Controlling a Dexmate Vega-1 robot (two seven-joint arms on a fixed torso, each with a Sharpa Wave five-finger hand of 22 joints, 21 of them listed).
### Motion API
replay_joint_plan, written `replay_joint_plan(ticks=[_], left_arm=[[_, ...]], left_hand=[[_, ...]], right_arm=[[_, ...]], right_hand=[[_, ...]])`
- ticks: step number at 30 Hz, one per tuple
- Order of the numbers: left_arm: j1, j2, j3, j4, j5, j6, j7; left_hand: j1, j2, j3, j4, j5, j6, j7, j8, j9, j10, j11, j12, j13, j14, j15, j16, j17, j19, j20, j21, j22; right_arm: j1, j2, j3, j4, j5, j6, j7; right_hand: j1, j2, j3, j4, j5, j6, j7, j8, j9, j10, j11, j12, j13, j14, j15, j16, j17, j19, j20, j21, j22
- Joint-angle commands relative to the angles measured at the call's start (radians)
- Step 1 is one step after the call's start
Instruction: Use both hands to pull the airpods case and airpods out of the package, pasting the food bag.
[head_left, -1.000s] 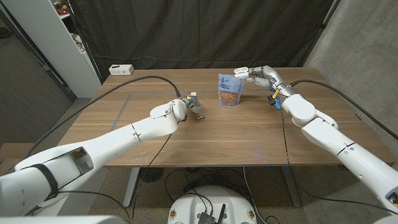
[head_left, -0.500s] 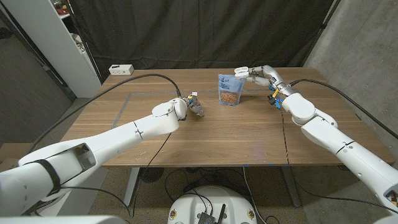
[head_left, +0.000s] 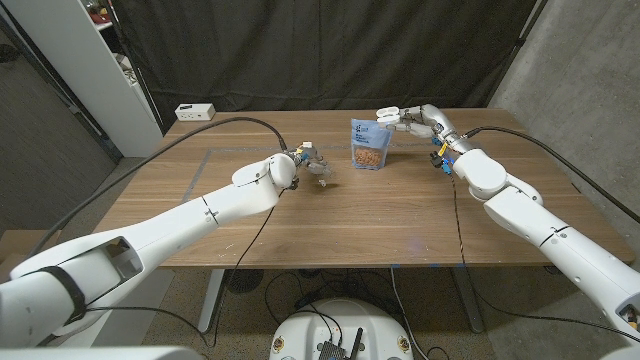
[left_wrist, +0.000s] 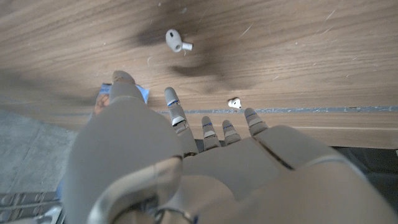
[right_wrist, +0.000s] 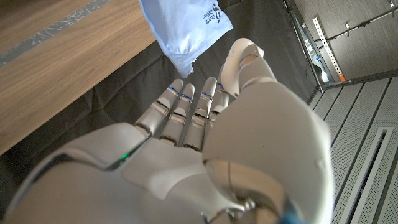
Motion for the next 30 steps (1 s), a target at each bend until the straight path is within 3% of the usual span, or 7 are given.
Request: replay_joint_plan(ticks=[1, 3, 4, 6, 12, 20, 30], left_arm=[[0.132, 0.015, -0.133, -0.04, -0.026, -0.203, 0.177], [0.159, 0.01, -0.151, -0.037, -0.016, -0.251, 0.228], [0.171, 0.008, -0.159, -0.031, -0.01, -0.285, 0.256], [0.198, -0.008, -0.175, -0.018, 0.01, -0.337, 0.325], [0.242, -0.073, -0.213, 0.076, 0.014, -0.554, 0.467], [0.228, -0.133, -0.23, 0.141, 0.0, -0.715, 0.467], [0.162, -0.22, -0.218, 0.28, -0.074, -0.87, 0.365]], left_hand=[[-0.026, -0.009, -0.021, 0.009, 0.012, 0.004, 0.004, 0.011, -0.01, 0.034, -0.005, 0.019, 0.005, 0.025, 0.003, 0.013, 0.005, 0.019, -0.001, 0.014, 0.005], [-0.031, -0.01, -0.024, 0.011, 0.016, 0.004, 0.0, 0.012, -0.014, 0.047, -0.007, 0.025, 0.006, 0.043, 0.004, 0.018, 0.005, 0.032, -0.002, 0.019, 0.006], [-0.036, -0.013, -0.029, 0.012, 0.025, -0.043, -0.035, 0.0, -0.025, 0.048, -0.011, 0.027, 0.009, 0.058, -0.001, 0.018, 0.006, 0.05, -0.001, 0.023, 0.007], [-0.035, -0.013, -0.031, 0.01, 0.031, -0.081, -0.056, -0.004, -0.033, 0.044, -0.015, 0.027, 0.013, 0.082, -0.007, 0.023, 0.006, 0.068, -0.002, 0.028, 0.007], [-0.022, -0.008, -0.027, 0.002, 0.037, -0.105, -0.068, 0.001, -0.042, 0.041, -0.016, 0.029, 0.017, 0.117, -0.007, 0.028, 0.005, 0.109, -0.013, 0.04, 0.007], [0.011, 0.001, -0.016, -0.016, 0.044, -0.088, -0.074, 0.017, -0.055, 0.077, -0.042, 0.046, 0.023, 0.147, -0.041, 0.028, 0.004, 0.148, -0.032, 0.048, 0.008], [0.023, 0.013, -0.011, -0.022, 0.046, -0.052, -0.063, 0.031, -0.063, 0.09, -0.036, 0.053, 0.029, 0.147, -0.044, 0.021, 0.007, 0.16, -0.03, 0.047, 0.009]], right_arm=[[-0.028, -0.019, 0.021, -0.029, 0.01, -0.018, -0.015], [-0.036, -0.02, 0.025, -0.035, 0.013, -0.021, -0.021], [-0.038, -0.021, 0.027, -0.037, 0.013, -0.021, -0.023], [-0.042, -0.022, 0.03, -0.04, 0.017, -0.023, -0.024], [-0.052, -0.028, 0.037, -0.046, 0.022, -0.017, -0.024], [-0.064, -0.031, 0.049, -0.048, 0.031, 0.004, -0.024], [-0.069, -0.027, 0.054, -0.041, 0.07, 0.051, 0.019]], right_hand=[[0.001, 0.026, 0.004, 0.009, -0.002, 0.043, -0.058, 0.03, 0.186, -0.013, 0.005, -0.008, 0.0, -0.01, -0.082, 0.0, 0.006, -0.005, -0.008, -0.004, 0.003], [0.001, 0.027, 0.003, 0.01, -0.004, 0.039, -0.059, 0.028, 0.188, -0.019, 0.006, -0.011, -0.001, -0.011, -0.08, 0.002, 0.007, -0.006, -0.007, -0.004, 0.004], [0.001, 0.028, 0.003, 0.01, -0.005, 0.038, -0.061, 0.027, 0.188, -0.02, 0.006, -0.012, -0.001, -0.012, -0.081, 0.002, 0.008, -0.007, -0.008, -0.005, 0.004], [0.001, 0.03, 0.003, 0.01, -0.007, 0.037, -0.063, 0.027, 0.189, -0.024, 0.009, -0.014, -0.002, -0.013, -0.079, 0.002, 0.009, -0.008, -0.008, -0.005, 0.004], [0.001, 0.035, 0.002, 0.012, -0.013, 0.034, -0.066, 0.025, 0.189, -0.031, 0.011, -0.018, -0.004, -0.019, -0.078, 0.003, 0.012, -0.011, -0.01, -0.005, 0.004], [0.001, 0.04, 0.0, 0.013, -0.021, 0.033, -0.066, 0.022, 0.187, -0.037, 0.011, -0.023, -0.007, -0.025, -0.077, 0.005, 0.016, -0.014, -0.012, -0.005, 0.004], [0.021, 0.042, 0.004, 0.001, -0.031, 0.02, -0.045, 0.017, 0.194, -0.06, 0.019, -0.034, -0.01, -0.043, -0.072, 0.002, 0.019, -0.019, -0.016, -0.004, 0.004]])
